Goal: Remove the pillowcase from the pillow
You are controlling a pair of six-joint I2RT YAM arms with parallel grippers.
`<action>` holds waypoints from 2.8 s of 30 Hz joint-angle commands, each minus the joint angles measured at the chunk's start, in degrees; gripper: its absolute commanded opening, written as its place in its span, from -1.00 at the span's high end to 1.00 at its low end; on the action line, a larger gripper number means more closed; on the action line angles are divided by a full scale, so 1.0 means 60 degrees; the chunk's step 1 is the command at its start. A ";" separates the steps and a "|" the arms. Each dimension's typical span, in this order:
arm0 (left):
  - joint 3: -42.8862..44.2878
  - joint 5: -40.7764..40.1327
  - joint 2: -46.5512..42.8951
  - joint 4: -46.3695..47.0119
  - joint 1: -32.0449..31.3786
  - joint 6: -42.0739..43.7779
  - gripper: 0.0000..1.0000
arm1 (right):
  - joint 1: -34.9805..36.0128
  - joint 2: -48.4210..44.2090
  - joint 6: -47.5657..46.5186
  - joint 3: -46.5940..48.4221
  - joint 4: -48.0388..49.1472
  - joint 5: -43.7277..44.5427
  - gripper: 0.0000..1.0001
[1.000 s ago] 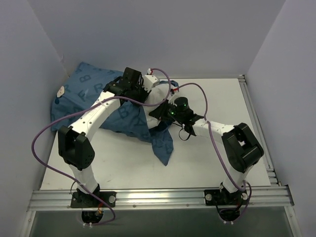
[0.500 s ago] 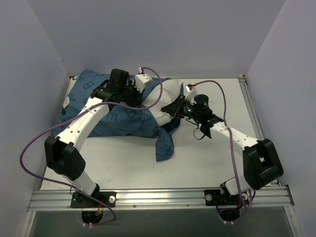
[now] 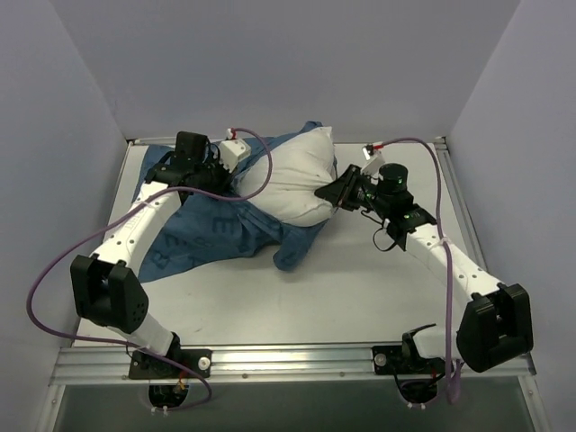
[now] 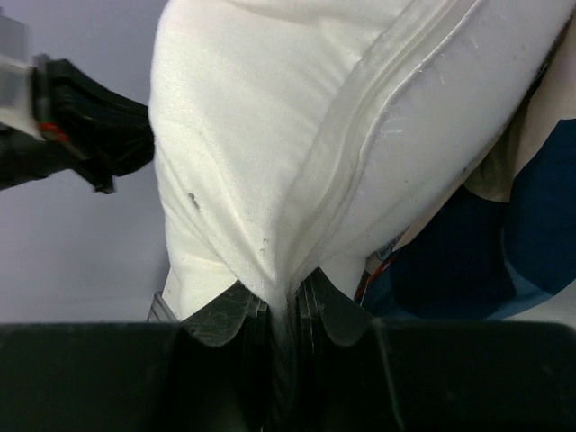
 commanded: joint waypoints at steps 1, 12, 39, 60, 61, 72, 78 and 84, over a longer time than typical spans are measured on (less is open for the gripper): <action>-0.1278 -0.1838 0.0046 -0.0141 0.0620 0.1088 0.95 | -0.0387 -0.1220 -0.0528 0.1393 0.0000 0.0190 1.00; -0.0914 -0.0187 0.0222 -0.1088 0.1559 0.1236 0.78 | 0.0865 -0.1558 -0.1187 -0.1706 -0.1260 0.1197 1.00; 0.9956 -0.0065 0.7428 -0.2967 -0.3217 -0.0464 -0.22 | 0.1970 0.0404 -0.1480 -0.5490 0.0804 0.0717 1.00; 0.6180 -0.3597 0.6274 -0.0698 -0.0845 0.0693 0.95 | 0.0832 -0.4106 -0.1348 -0.3279 -0.4380 0.2446 1.00; 0.5945 -0.3597 0.6112 -0.0551 -0.0583 0.0882 0.95 | 0.0581 -0.4121 -0.1392 -0.3264 -0.4526 0.2315 1.00; 0.7550 0.0369 0.5071 -0.2379 -0.0156 -0.0153 -0.88 | -0.0066 -0.2615 -0.1261 -0.2972 -0.3388 0.1769 1.00; 0.7995 0.1193 0.3491 -0.3565 0.0327 -0.0098 -0.88 | -0.0139 -0.1998 -0.1319 -0.2268 -0.3254 0.2357 1.00; 0.5274 0.1707 0.1367 -0.5878 0.2244 0.0516 -0.88 | -0.0169 -0.1778 -0.1290 -0.2209 -0.2873 0.2211 1.00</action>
